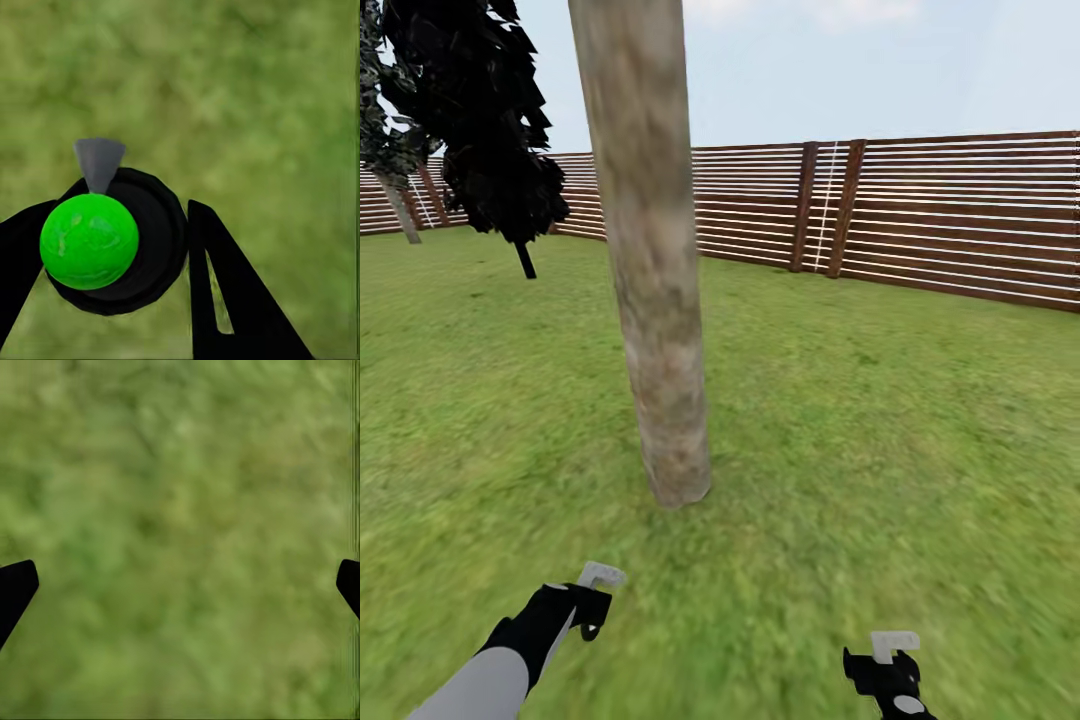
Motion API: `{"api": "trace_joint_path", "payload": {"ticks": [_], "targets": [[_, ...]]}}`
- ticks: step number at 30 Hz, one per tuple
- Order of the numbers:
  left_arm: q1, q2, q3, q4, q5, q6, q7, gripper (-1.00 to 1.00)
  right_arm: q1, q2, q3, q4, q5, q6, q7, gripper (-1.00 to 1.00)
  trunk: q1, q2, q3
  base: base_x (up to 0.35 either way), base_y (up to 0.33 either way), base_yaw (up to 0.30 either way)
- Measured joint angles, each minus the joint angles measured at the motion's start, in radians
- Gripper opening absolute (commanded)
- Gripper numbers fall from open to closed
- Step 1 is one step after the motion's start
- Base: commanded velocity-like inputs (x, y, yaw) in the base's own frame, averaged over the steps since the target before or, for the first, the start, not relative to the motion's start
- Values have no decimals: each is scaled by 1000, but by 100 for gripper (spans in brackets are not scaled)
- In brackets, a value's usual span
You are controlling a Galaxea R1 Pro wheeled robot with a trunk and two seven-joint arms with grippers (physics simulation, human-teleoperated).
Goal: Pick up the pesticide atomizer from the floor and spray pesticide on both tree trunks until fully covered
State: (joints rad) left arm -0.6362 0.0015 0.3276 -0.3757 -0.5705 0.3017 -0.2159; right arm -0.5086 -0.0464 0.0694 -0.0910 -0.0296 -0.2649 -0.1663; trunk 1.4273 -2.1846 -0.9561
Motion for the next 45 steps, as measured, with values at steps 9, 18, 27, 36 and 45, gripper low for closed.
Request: {"api": "trace_joint_path", "payload": {"ticks": [9, 18, 27, 36, 45], "targets": [[-41, -1, 0, -2, 32, 21, 2, -100, 0, 0, 0, 0, -1, 0, 1, 100, 1, 0, 3, -112, -143, -254], [-102, 0, -6, -41, 80, 153, -1, -100, 0, 0, 0, 0, -1, 0, 1, 100, 0, 0, 6, -7, -2, -253], [-126, 0, -4, -41, 78, 174, -1, -100, 0, -1, 0, 1, -1, -1, 2, 100, 0, 0, 7, 144, 9, -31], [-136, 8, -4, -42, 76, 174, 0, -100, 2, -2, 0, 1, 0, -1, 2, 100, 0, 0, 7, 168, 66, 0], [-187, -49, -12, -84, 85, 252, 1, -100, 6, -4, 0, 1, -1, -1, 2, 100, 0, 0, 7, 1, 0, 0]]}}
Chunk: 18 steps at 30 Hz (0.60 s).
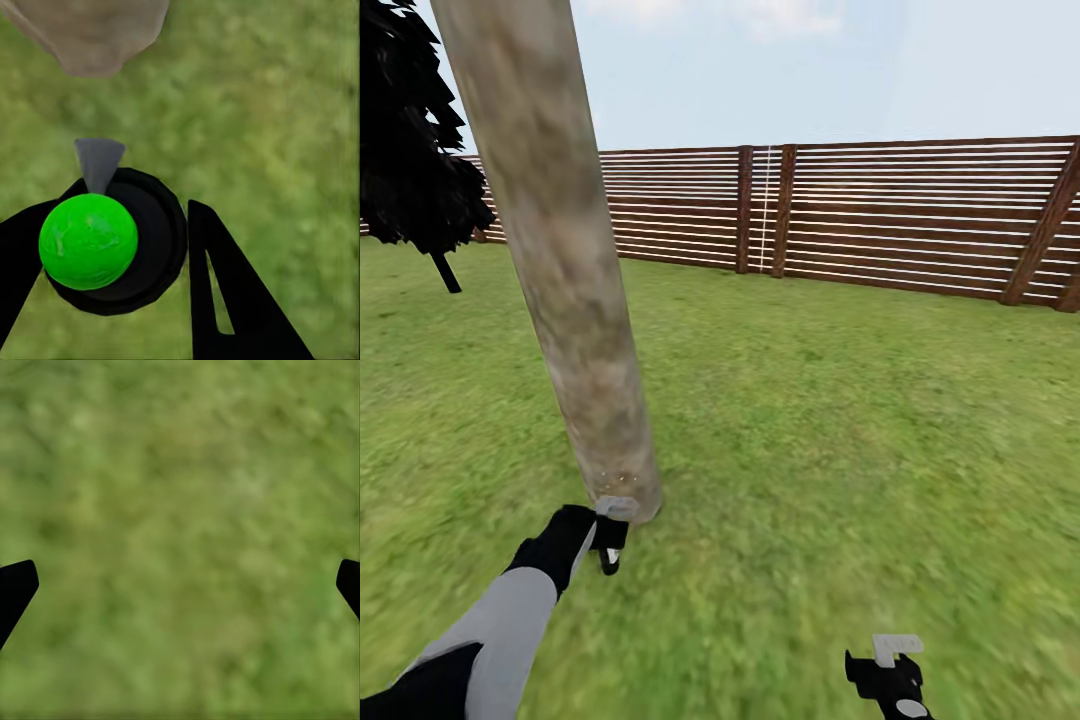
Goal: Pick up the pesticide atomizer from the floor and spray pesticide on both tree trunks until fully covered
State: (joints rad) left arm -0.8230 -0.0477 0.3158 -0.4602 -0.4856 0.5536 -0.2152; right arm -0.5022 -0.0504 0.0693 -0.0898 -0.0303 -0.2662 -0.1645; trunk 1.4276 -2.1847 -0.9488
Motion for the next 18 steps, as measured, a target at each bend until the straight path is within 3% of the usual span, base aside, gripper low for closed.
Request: {"api": "trace_joint_path", "payload": {"ticks": [2, 4, 5, 6, 8, 11, 12, 14, 17, 18], "targets": [[-28, 3, 2, -4, -12, 42, 0, -100, 1, -10, 0, 0, 0, 0, 0, 100, 0, 0, 0, 0, 0, 0], [-34, 35, 5, -30, -16, 57, 0, -100, 1, -15, 0, 0, 0, 0, 0, 100, 0, 0, 0, 0, 0, 0], [-37, 70, 8, -46, -11, 67, -1, -100, 1, -16, 0, 0, 0, 0, 0, 100, 0, 0, 0, 0, 0, 0], [-37, 84, 6, -55, -15, 96, -4, -100, 1, -17, 0, 0, 0, 0, 0, 100, 0, 0, 0, 0, 0, 0], [-38, 59, 4, -58, 4, 121, -5, -100, 1, -17, 0, 0, 0, 0, 0, 100, 0, 0, 0, 0, 0, 0], [-61, -18, 1, -68, 7, 133, -5, -100, 1, -15, 1, 0, 0, 0, 0, 100, 0, 0, 0, 0, 0, 85], [-74, -20, 3, -71, -4, 135, -5, -100, 1, -14, 1, 0, 0, 0, 0, 100, 0, 0, 0, 0, 0, 223], [-84, -7, 6, -74, -11, 136, -6, -100, 1, -14, 1, 0, 0, 0, 0, 100, 0, 0, 0, 0, 0, 251], [-87, 78, 11, -76, -15, 139, -8, -100, 1, -14, 1, 0, 0, 1, 0, 100, 0, 0, 0, 0, 0, 230], [-87, 92, 10, -76, 2, 147, -9, -100, 1, -14, 1, 0, 0, 1, 0, 100, 0, 0, 0, 0, 0, 101]]}}
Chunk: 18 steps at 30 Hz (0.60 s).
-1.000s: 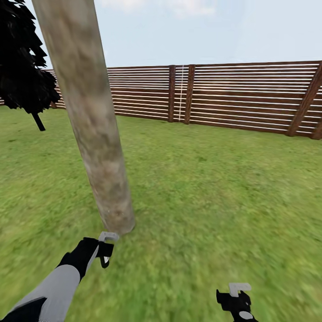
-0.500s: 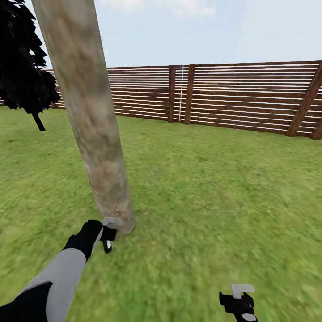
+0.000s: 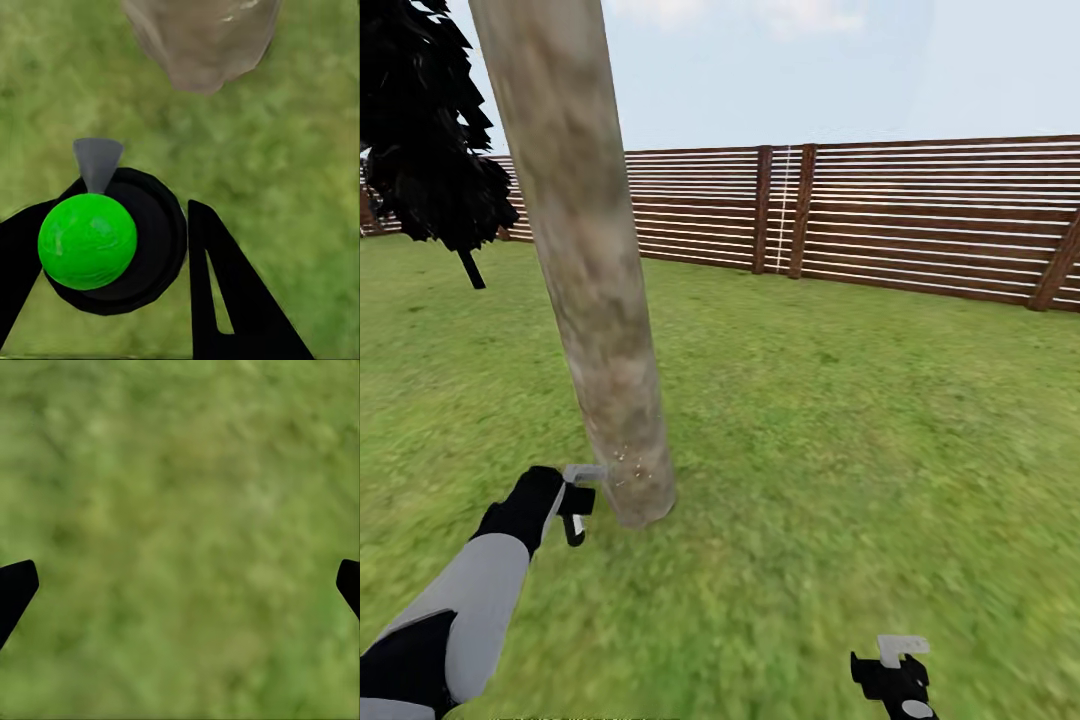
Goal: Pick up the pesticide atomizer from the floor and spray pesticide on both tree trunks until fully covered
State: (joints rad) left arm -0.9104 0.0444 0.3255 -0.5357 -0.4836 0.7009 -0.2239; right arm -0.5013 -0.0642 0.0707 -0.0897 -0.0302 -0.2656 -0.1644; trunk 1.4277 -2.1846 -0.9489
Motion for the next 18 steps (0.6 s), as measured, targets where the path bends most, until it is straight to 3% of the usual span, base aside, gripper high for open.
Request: {"api": "trace_joint_path", "payload": {"ticks": [3, 10, 18], "targets": [[0, -3, -6, -3, 17, 17, 1, -100, 0, -1, 0, 0, 1, 0, 0, 100, 0, 0, 0, 62, -96, 34], [0, -7, -2, -49, 19, 21, 1, -100, 11, -2, 1, 0, 4, -2, 1, 100, 0, 0, 0, 124, -234, 2], [0, -7, -5, -50, 19, 21, 1, -100, 11, 1, 2, -1, 4, -1, 0, 100, 0, 0, 0, -65, -268, 7]]}}
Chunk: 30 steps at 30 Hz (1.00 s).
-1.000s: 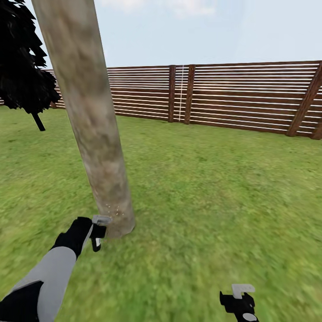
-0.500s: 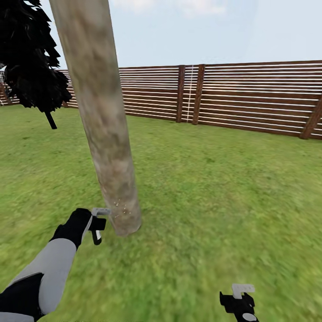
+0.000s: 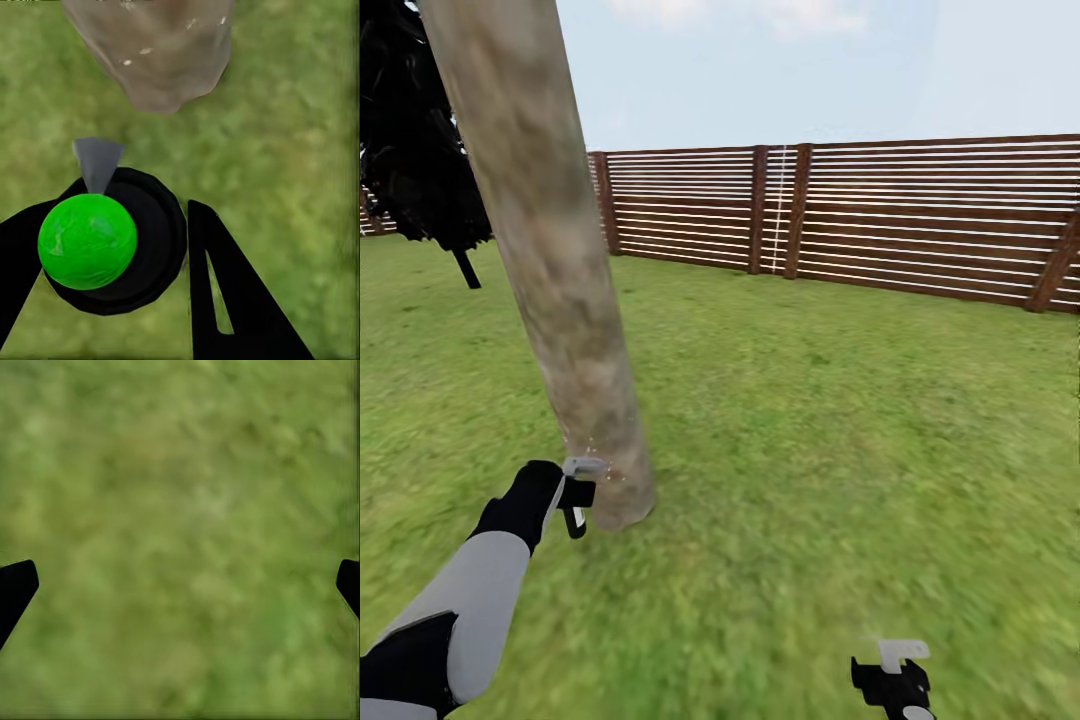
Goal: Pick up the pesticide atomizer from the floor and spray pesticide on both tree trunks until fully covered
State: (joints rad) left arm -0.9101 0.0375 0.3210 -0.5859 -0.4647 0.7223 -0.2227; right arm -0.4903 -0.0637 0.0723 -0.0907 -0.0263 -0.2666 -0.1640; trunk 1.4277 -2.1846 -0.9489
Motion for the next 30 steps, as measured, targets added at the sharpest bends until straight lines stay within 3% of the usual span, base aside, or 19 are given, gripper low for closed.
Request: {"api": "trace_joint_path", "payload": {"ticks": [11, 24, 27, 30], "targets": [[9, 0, 2, 0, -2, -1, 3, -100, 0, 3, 0, 0, -1, 0, 0, 100, 0, 0, 0, 93, -262, 235], [10, 2, 2, 0, -6, -3, 11, -100, 0, -2, 0, 1, -1, 0, -1, 100, 0, 0, 0, 62, -267, 10], [12, 31, 6, 1, -16, -4, 12, -100, 0, -2, 0, 0, -1, 0, -1, 100, 0, 0, 0, 149, -266, 0], [14, 80, 5, 1, -15, -2, 13, -100, 0, -2, 0, 0, -1, 0, 0, 100, 0, 0, 0, 109, -130, 42]]}}
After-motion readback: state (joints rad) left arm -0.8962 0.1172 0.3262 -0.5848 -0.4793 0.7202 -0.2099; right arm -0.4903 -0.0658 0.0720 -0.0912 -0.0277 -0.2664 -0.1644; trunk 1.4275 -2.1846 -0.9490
